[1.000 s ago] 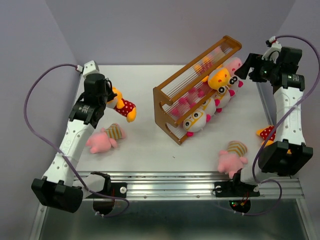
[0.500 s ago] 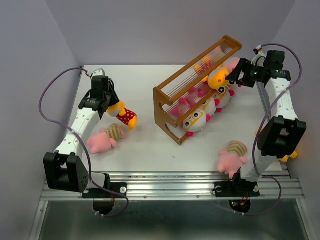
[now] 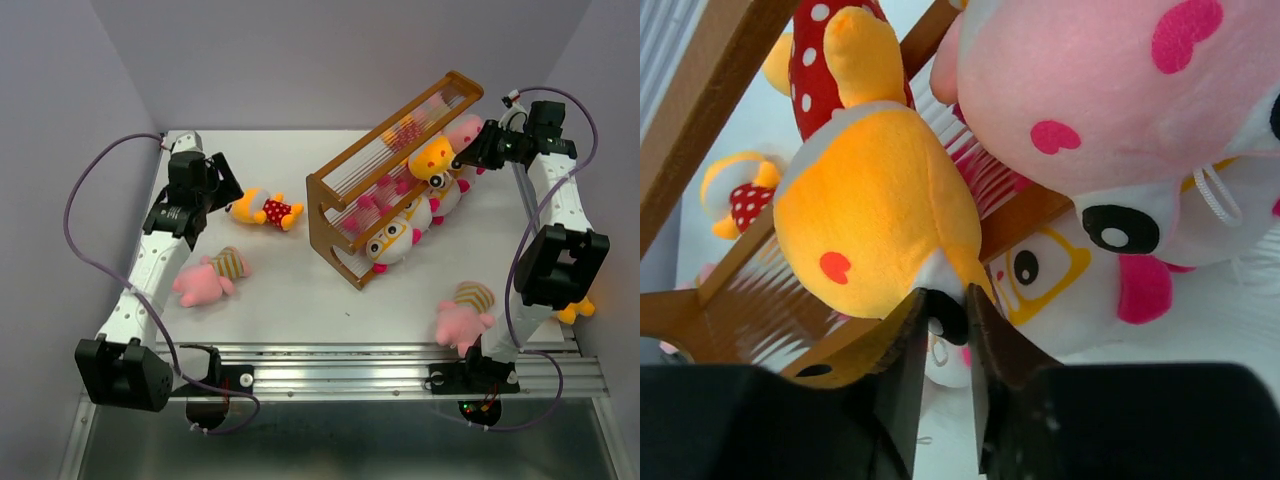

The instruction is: Place and organize the stuffed toys onto the shelf

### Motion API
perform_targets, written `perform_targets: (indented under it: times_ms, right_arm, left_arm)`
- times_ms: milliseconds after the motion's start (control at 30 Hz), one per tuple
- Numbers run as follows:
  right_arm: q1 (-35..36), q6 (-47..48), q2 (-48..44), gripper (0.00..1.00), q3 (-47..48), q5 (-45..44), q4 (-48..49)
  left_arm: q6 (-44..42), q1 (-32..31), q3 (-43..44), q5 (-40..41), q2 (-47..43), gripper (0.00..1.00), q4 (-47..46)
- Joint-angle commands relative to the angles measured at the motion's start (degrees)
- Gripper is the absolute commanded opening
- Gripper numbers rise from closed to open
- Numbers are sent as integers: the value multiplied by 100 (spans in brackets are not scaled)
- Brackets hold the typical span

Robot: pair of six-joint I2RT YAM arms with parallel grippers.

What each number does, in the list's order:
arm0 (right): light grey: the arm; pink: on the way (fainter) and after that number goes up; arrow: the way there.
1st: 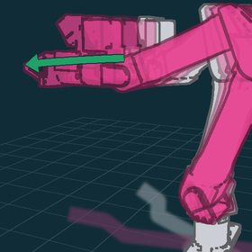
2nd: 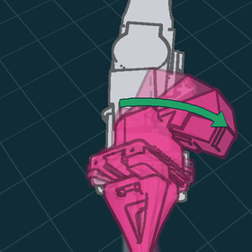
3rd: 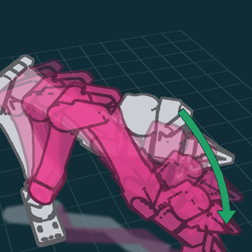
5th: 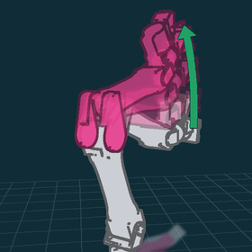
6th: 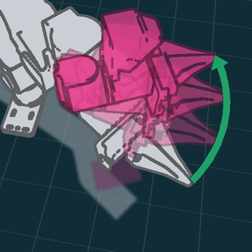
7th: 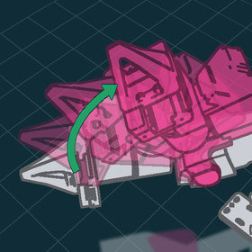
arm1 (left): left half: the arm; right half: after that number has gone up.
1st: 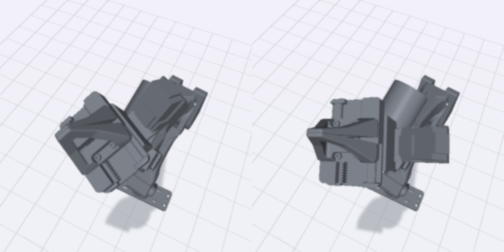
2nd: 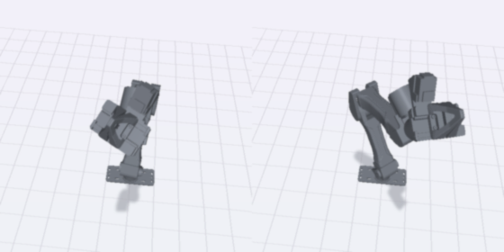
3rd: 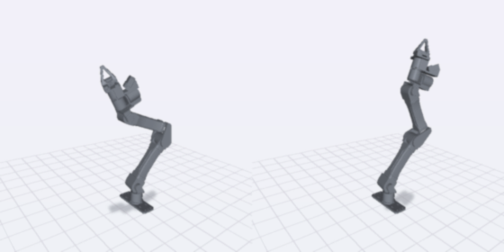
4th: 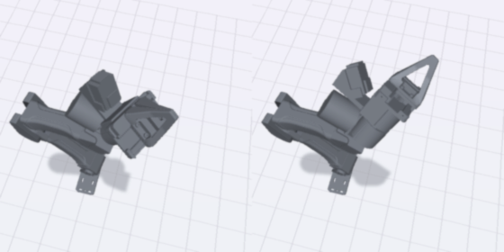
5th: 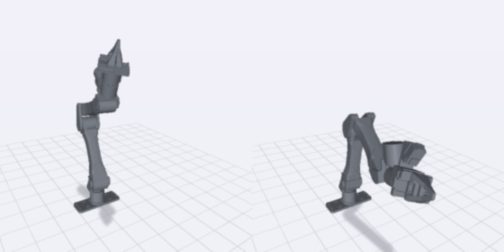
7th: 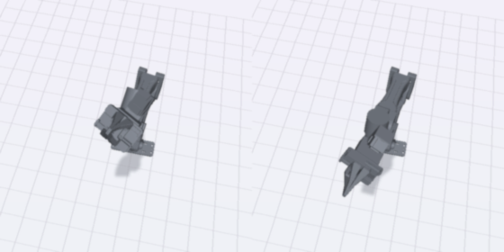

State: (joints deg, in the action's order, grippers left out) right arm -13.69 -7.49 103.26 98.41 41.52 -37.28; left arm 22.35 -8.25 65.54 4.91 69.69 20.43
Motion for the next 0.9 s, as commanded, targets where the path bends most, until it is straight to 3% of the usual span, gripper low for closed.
perform_targets:
  times_ms: [0, 67, 167, 367, 533, 733, 867]
  right_arm:
    - [42, 177, -324, 20, -50, 348, 178]
    - [42, 230, -403, 7, -59, 445, 107]
    - [42, 291, -614, 1, -103, 603, 10]
    - [-11, 651, -1097, 1, -77, 875, -279]
    - [-125, 1477, -1598, 1, 231, 639, -903]
    - [-624, 2294, -2502, 1, 398, 577, -1370]
    - [-731, 2436, -3127, 1, 389, -159, -1212]
  left_arm:
    - [-64, 34, 152, -34, -482, 80, -83]
    - [-55, 25, 108, -77, -588, 80, -83]
    - [-38, 25, 73, -121, -781, 80, -100]
    - [-38, 25, -15, -183, -1071, 80, -170]
    - [-55, 25, -120, -174, -1282, 80, -241]
    - [-90, 25, -357, -104, -1554, 82, -469]
    - [-178, 34, -410, -43, -1643, 83, -592]
